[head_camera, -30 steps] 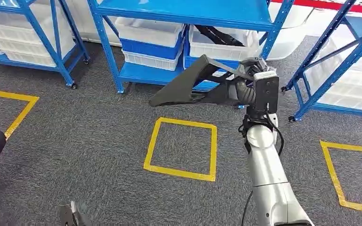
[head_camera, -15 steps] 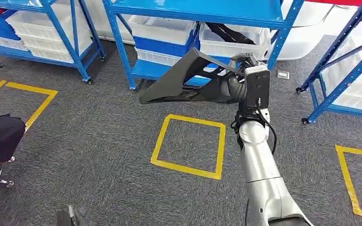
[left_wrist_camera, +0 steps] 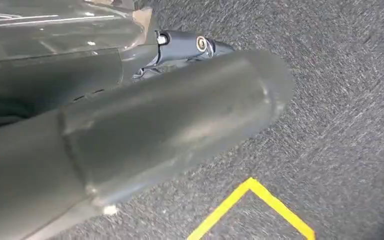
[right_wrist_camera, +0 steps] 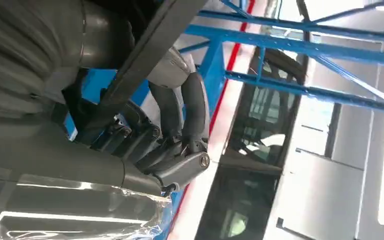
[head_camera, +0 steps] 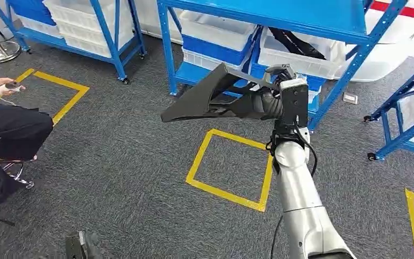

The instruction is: Take the parts from the cabinet and place them on the table.

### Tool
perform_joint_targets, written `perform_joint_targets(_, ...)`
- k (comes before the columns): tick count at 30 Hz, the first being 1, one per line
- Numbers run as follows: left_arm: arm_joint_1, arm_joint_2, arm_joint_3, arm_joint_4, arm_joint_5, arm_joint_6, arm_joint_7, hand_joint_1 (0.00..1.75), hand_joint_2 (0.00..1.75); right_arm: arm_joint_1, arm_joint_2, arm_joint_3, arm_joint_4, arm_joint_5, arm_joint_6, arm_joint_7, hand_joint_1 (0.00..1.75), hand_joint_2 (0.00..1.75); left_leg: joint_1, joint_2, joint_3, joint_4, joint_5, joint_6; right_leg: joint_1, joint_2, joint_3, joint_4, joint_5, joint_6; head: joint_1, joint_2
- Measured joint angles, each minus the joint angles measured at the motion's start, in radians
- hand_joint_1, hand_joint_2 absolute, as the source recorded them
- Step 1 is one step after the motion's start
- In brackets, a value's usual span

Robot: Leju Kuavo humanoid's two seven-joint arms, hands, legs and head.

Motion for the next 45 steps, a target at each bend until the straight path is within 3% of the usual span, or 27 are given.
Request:
perform_joint_targets(1, 0.001, 0.0, 0.002, 0.0, -0.001, 0.0, 0.0, 0.0, 0.0, 0.007, -0.002, -0.001, 0.0, 0.001, 0.001, 0.001, 1.75, 1.75, 0.0, -0.012, 0.0, 0.0, 0.0, 0.0, -0.001, 0.001, -0.004, 0.002, 0.008, 0.006, 0.0, 0.0)
perform_joint_targets(2, 0.001, -0.001, 0.003, 0.0, -0.001, 0.0, 0.0, 0.0, 0.0, 0.01, -0.003, -0.001, 0.0, 0.002, 0.001, 0.002, 1.75, 1.75, 0.0, -0.022, 0.0, 0.001, 0.001, -0.001, -0.002, 0.001, 0.018, -0.048, 0.035, 0.015, 0.002, 0.0)
perform_joint_targets(4, 0.0, -0.001, 0.008, 0.0, 0.0, 0.0, -0.001, 0.0, 0.0, 0.008, -0.003, -0.001, -0.005, 0.004, 0.003, 0.002, 1.75, 1.75, 0.001, -0.042, 0.0, 0.007, 0.002, -0.004, -0.011, 0.017, 0.109, -0.236, 0.115, 0.031, 0.001, 0.0)
perform_joint_targets(5, 0.0, -0.002, 0.011, 0.0, 0.002, 0.0, -0.003, 0.0, 0.0, 0.006, -0.003, -0.001, -0.006, 0.005, 0.004, 0.002, 1.75, 1.75, 0.001, -0.048, -0.003, 0.009, 0.002, -0.009, -0.018, 0.049, 0.141, -0.308, 0.131, 0.033, 0.002, 0.0)
perform_joint_targets(9, 0.009, 0.0, 0.028, 0.0, 0.02, 0.007, -0.013, 0.0, 0.0, 0.0, 0.005, -0.002, -0.007, 0.014, 0.006, 0.002, 1.75, 1.75, -0.001, -0.071, -0.016, 0.005, 0.014, -0.036, -0.002, 0.027, 0.138, -0.306, 0.141, 0.007, 0.002, 0.0)
perform_joint_targets(10, 0.012, 0.008, 0.038, 0.0, 0.027, 0.008, -0.016, 0.0, 0.0, -0.005, 0.011, -0.002, -0.006, 0.017, 0.006, -0.002, 1.75, 1.75, -0.001, -0.071, -0.023, 0.008, 0.013, -0.039, -0.02, 0.019, 0.138, -0.312, 0.148, -0.003, 0.0, 0.0)
perform_joint_targets(11, 0.016, 0.005, 0.043, 0.0, 0.031, 0.008, -0.017, 0.0, 0.0, -0.012, 0.018, -0.001, -0.003, 0.019, 0.006, -0.004, 1.75, 1.75, -0.003, -0.032, -0.029, 0.024, -0.003, -0.043, -0.019, 0.015, 0.138, -0.313, 0.151, -0.009, 0.0, 0.0)
perform_joint_targets(12, 0.017, 0.006, 0.048, 0.0, 0.034, 0.006, -0.019, 0.0, 0.0, -0.017, 0.024, -0.002, -0.002, 0.02, 0.005, -0.007, 1.75, 1.75, -0.003, 0.005, -0.053, 0.082, -0.045, -0.049, -0.017, 0.008, 0.137, -0.313, 0.152, -0.02, -0.012, 0.0)
perform_joint_targets(14, 0.018, 0.007, 0.058, 0.0, 0.036, 0.005, -0.021, 0.0, 0.0, -0.021, 0.027, -0.002, 0.003, 0.02, 0.004, -0.008, 1.75, 1.75, 0.001, 0.024, -0.128, 0.248, -0.124, -0.057, -0.011, -0.01, 0.137, -0.313, 0.15, -0.022, -0.011, 0.0)
perform_joint_targets(16, 0.023, 0.007, 0.067, 0.0, 0.037, 0.003, -0.021, 0.0, 0.0, -0.021, 0.027, -0.002, 0.011, 0.021, 0.002, -0.009, 1.75, 1.75, 0.001, 0.027, -0.166, 0.334, -0.145, -0.06, -0.007, -0.032, 0.136, -0.312, 0.149, -0.024, -0.012, 0.0)
perform_joint_targets(17, 0.025, 0.007, 0.071, 0.0, 0.037, 0.003, -0.021, 0.0, 0.0, -0.021, 0.029, -0.003, 0.013, 0.021, 0.001, -0.009, 1.75, 1.75, 0.001, 0.028, -0.154, 0.313, -0.13, -0.059, -0.006, -0.038, 0.136, -0.312, 0.149, -0.024, -0.012, 0.0)
perform_joint_targets(19, 0.028, 0.009, 0.077, 0.0, 0.038, 0.003, -0.021, 0.0, 0.0, -0.022, 0.033, -0.003, 0.013, 0.027, -0.002, -0.009, 1.75, 1.75, 0.0, 0.04, -0.062, 0.152, -0.056, -0.051, -0.004, -0.055, 0.137, -0.312, 0.148, -0.024, -0.012, 0.0)
perform_joint_targets(20, 0.029, 0.01, 0.082, 0.0, 0.037, 0.003, -0.021, 0.0, 0.0, -0.023, 0.035, -0.003, 0.009, 0.032, -0.003, -0.007, 1.75, 1.75, -0.004, 0.085, 0.002, 0.045, -0.024, -0.042, 0.001, -0.062, 0.139, -0.311, 0.147, -0.023, -0.013, 0.0)
perform_joint_targets(21, 0.026, 0.011, 0.086, 0.0, 0.037, 0.003, -0.021, 0.0, 0.0, -0.023, 0.035, -0.004, 0.003, 0.034, -0.003, -0.005, 1.75, 1.75, -0.013, 0.106, 0.009, 0.029, -0.034, -0.036, 0.013, -0.068, 0.135, -0.31, 0.144, -0.019, -0.014, 0.0)
perform_joint_targets(25, 0.034, 0.011, 0.097, 0.0, 0.037, 0.006, -0.022, 0.0, 0.0, -0.024, 0.038, -0.006, -0.014, 0.053, -0.003, 0.012, 1.75, 1.75, -0.013, 0.059, 0.001, 0.017, -0.023, -0.015, 0.019, -0.1, 0.141, -0.314, 0.14, -0.005, -0.007, 0.0)
perform_joint_targets(26, 0.036, 0.008, 0.098, 0.0, 0.037, 0.006, -0.022, 0.0, 0.0, -0.023, 0.038, -0.006, -0.022, 0.056, -0.003, 0.014, 1.75, 1.75, -0.005, 0.053, 0.007, 0.009, -0.016, -0.007, 0.013, -0.069, 0.126, -0.299, 0.128, 0.002, -0.006, 0.0)
perform_joint_targets(28, 0.033, 0.008, 0.102, 0.0, 0.036, 0.006, -0.023, 0.0, 0.0, -0.024, 0.037, -0.009, -0.029, 0.056, -0.003, 0.014, 1.75, 1.75, -0.004, 0.035, 0.005, 0.006, -0.011, 0.004, 0.006, -0.012, 0.08, -0.184, 0.068, -0.008, -0.003, 0.0)
perform_joint_targets(30, 0.035, 0.006, 0.105, -0.002, 0.036, 0.006, -0.023, 0.0, 0.0, -0.016, 0.032, -0.012, -0.029, 0.057, -0.003, 0.018, 1.75, 1.75, -0.004, 0.009, 0.003, 0.007, -0.01, 0.005, 0.003, -0.001, 0.004, -0.021, 0.009, -0.008, -0.001, 0.0)
perform_joint_targets(31, 0.038, 0.005, 0.108, -0.002, 0.036, 0.006, -0.023, 0.0, 0.0, -0.01, 0.031, -0.014, -0.029, 0.06, -0.003, 0.02, 1.75, 1.75, -0.004, -0.004, 0.002, 0.007, -0.009, 0.005, 0.002, 0.001, -0.016, 0.017, 0.004, -0.002, -0.001, 0.0)
perform_joint_targets(33, 0.043, 0.005, 0.113, -0.003, 0.037, 0.005, -0.023, 0.0, 0.0, -0.007, 0.031, -0.014, -0.031, 0.065, -0.003, 0.02, 1.75, 1.75, -0.003, -0.023, 0.002, 0.009, -0.009, 0.004, -0.005, 0.001, 0.006, -0.037, 0.04, 0.015, -0.001, 0.0)
perform_joint_targets(35, 0.049, 0.005, 0.116, -0.006, 0.037, 0.001, -0.023, 0.0, 0.0, -0.008, 0.031, -0.014, -0.04, 0.077, -0.004, 0.022, 1.75, 1.75, 0.0, -0.048, 0.002, 0.017, -0.01, -0.003, -0.019, 0.018, 0.101, -0.235, 0.122, 0.039, -0.001, 0.0)
perform_joint_targets(36, 0.051, 0.006, 0.122, -0.008, 0.037, 0.0, -0.023, 0.0, 0.0, -0.007, 0.031, -0.014, -0.042, 0.09, -0.008, 0.024, 1.75, 1.75, -0.003, -0.058, -0.005, 0.023, -0.012, -0.014, -0.028, 0.071, 0.126, -0.296, 0.128, 0.042, 0.0, 0.0)
perform_joint_targets(39, 0.057, 0.006, 0.129, -0.009, 0.039, 0.0, -0.023, 0.0, 0.0, 0.004, 0.032, -0.014, -0.044, 0.103, -0.019, 0.031, 1.75, 1.75, 0.002, -0.078, -0.017, 0.019, -0.002, -0.034, -0.013, 0.048, 0.126, -0.294, 0.135, 0.016, -0.004, 0.0)
perform_joint_targets(41, 0.066, 0.013, 0.139, -0.01, 0.042, 0.004, -0.023, 0.0, 0.0, 0.005, 0.039, -0.014, -0.044, 0.111, -0.022, 0.028, 1.75, 1.75, 0.005, -0.082, -0.024, 0.02, -0.002, -0.041, -0.026, 0.03, 0.127, -0.3, 0.143, 0.001, -0.004, 0.0)
perform_joint_targets(42, 0.07, 0.011, 0.142, -0.01, 0.046, 0.008, -0.023, 0.0, 0.0, 0.005, 0.045, -0.013, -0.044, 0.117, -0.027, 0.023, 1.75, 1.75, -0.001, -0.029, -0.034, 0.05, -0.027, -0.046, -0.024, 0.026, 0.128, -0.301, 0.145, -0.004, -0.012, 0.0)
perform_joint_targets(43, 0.069, 0.011, 0.145, -0.01, 0.047, 0.011, -0.023, 0.0, 0.0, 0.007, 0.045, -0.011, -0.044, 0.121, -0.031, 0.018, 1.75, 1.75, 0.0, 0.001, -0.062, 0.11, -0.065, -0.05, -0.021, 0.016, 0.128, -0.301, 0.144, -0.013, -0.022, 0.0)
perform_joint_targets(45, 0.07, 0.011, 0.151, -0.01, 0.047, 0.02, -0.023, 0.0, 0.0, 0.011, 0.044, -0.011, -0.037, 0.129, -0.041, 0.01, 1.75, 1.75, 0.001, 0.024, -0.143, 0.282, -0.141, -0.056, -0.014, -0.006, 0.128, -0.3, 0.143, -0.019, -0.024, 0.0)
